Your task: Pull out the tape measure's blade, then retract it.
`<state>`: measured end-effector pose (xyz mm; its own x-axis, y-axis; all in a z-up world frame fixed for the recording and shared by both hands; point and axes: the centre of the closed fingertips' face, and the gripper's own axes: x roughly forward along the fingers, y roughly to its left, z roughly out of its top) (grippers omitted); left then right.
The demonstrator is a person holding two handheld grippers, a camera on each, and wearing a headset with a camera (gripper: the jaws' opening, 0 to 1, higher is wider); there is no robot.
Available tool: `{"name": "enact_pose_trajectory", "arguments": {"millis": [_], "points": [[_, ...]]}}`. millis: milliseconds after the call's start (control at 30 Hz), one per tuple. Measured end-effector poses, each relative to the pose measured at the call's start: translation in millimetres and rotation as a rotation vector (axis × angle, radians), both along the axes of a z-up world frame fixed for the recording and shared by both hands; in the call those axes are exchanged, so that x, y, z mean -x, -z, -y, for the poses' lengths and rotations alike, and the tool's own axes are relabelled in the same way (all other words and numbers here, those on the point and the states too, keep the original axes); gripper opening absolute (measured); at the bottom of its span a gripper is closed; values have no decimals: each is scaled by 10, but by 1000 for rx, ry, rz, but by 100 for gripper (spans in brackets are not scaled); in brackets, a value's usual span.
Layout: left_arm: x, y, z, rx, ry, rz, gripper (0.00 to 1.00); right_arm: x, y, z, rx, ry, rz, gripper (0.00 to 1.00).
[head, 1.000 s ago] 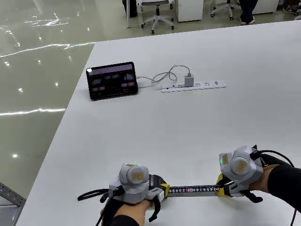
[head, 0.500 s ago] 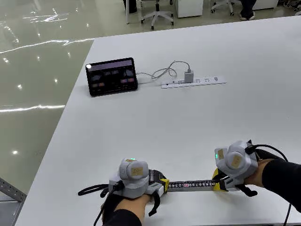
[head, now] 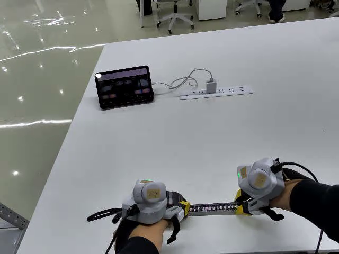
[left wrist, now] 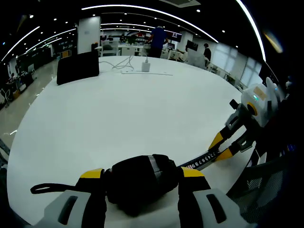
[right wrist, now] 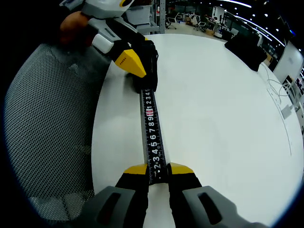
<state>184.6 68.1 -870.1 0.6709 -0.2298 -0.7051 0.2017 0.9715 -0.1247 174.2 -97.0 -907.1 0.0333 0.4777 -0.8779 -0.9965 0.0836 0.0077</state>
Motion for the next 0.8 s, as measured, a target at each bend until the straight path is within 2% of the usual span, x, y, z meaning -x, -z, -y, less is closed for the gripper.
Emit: {"name": "enact_pose_trajectory", "arguments": {"millis": [133,633,700,733,800], "points": [[0,3,-1,1,-1,-1,57,3,1,-22,-6,-20,7,11],[-2,-2,-4,-1,3,-3,56,-1,-7,-25,-19,-9,3,12],[-1,0,-4,-1,4,-4,56,14,-19,-18,-30,-26,19,13],[-1,1,-6,0,3,-4,56,7,3,52,-6,-19,28,13],[-1,-1,-4,0,4,-4,56,20,16,76,-19,-32,36,13]]}}
